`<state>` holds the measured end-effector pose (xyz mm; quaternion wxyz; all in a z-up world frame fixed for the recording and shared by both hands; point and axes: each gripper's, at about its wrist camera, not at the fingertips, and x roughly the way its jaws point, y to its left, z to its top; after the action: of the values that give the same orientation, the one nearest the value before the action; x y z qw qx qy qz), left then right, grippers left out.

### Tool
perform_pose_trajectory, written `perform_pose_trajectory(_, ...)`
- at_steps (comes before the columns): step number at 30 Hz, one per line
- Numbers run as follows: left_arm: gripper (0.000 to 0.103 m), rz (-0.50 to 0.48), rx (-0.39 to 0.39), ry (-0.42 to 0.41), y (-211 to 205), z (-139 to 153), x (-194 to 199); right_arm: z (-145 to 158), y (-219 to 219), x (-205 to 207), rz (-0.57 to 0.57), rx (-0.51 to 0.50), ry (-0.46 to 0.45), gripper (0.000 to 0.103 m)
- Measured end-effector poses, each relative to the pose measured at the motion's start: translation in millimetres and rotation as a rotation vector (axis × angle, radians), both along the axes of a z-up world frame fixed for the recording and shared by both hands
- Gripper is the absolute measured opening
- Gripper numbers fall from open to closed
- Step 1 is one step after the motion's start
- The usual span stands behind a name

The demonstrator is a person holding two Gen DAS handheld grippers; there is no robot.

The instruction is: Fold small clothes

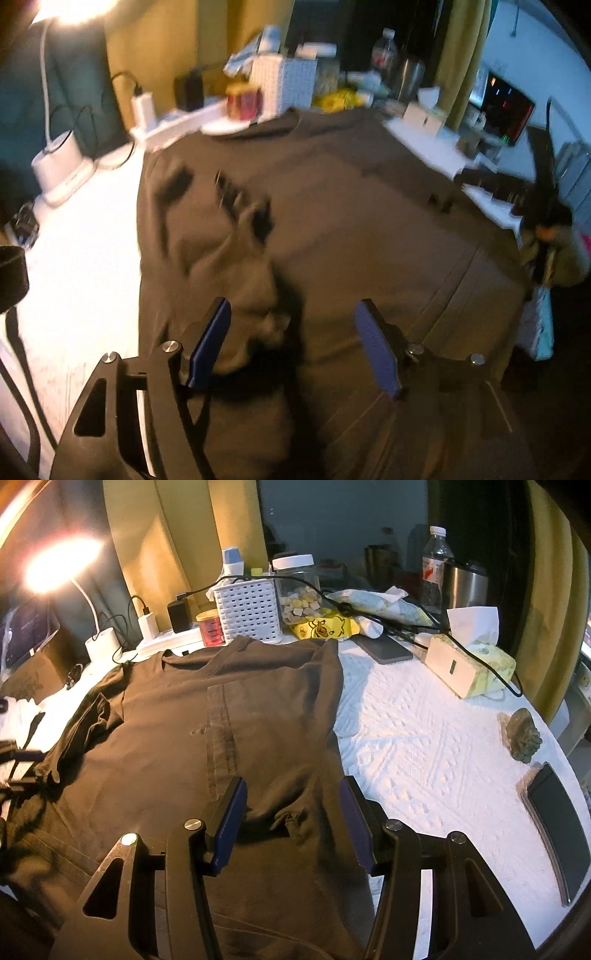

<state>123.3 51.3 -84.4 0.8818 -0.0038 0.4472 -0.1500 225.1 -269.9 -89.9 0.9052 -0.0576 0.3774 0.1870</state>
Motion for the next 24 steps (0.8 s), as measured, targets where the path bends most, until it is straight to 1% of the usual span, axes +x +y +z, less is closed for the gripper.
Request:
perform_pose_trajectory(2,0.07,0.019,0.005,-0.017,-1,3,13,-1,-4,2,-0.008,0.005,0.002,0.055)
perform_pose_trajectory(4,0.07,0.054,0.019,-0.021,0,1,31,-1,-8,3,-0.015,0.009,-0.001,0.055)
perform_pose_trajectory(5,0.07,0.071,0.013,-0.021,2,0,41,0,-11,3,-0.02,0.013,-0.003,0.055)
perform_pose_trajectory(7,0.07,0.106,-0.001,-0.006,7,-6,59,0,-15,4,-0.029,0.018,-0.003,0.055)
perform_pose_trajectory(10,0.068,0.131,0.005,0.005,11,-15,81,0,-22,7,-0.043,0.025,-0.001,0.055)
perform_pose_trajectory(11,0.055,0.137,0.009,0.017,13,-19,87,-1,-24,8,-0.047,0.026,0.001,0.055)
perform_pose_trajectory(12,0.047,0.135,0.01,0.026,14,-22,91,-2,-26,8,-0.051,0.027,0.002,0.055)
perform_pose_trajectory(13,0.035,0.13,0.011,0.038,14,-26,95,-2,-28,10,-0.054,0.03,0.007,0.055)
perform_pose_trajectory(14,0.022,0.122,0.013,0.047,14,-29,98,-3,-30,11,-0.059,0.031,0.01,0.055)
perform_pose_trajectory(16,0.003,0.104,0.019,0.056,11,-33,102,-4,-32,14,-0.064,0.031,0.013,0.055)
perform_pose_trajectory(18,0.003,0.083,0.01,0.036,3,-29,102,-5,-32,16,-0.067,0.03,0.015,0.055)
perform_pose_trajectory(22,0.003,0.029,-0.038,-0.022,-13,-13,101,-5,-29,20,-0.061,0.027,0.017,0.055)
perform_pose_trajectory(24,0.004,0.003,-0.052,-0.01,-22,-13,106,-5,-25,21,-0.05,0.024,0.018,0.055)
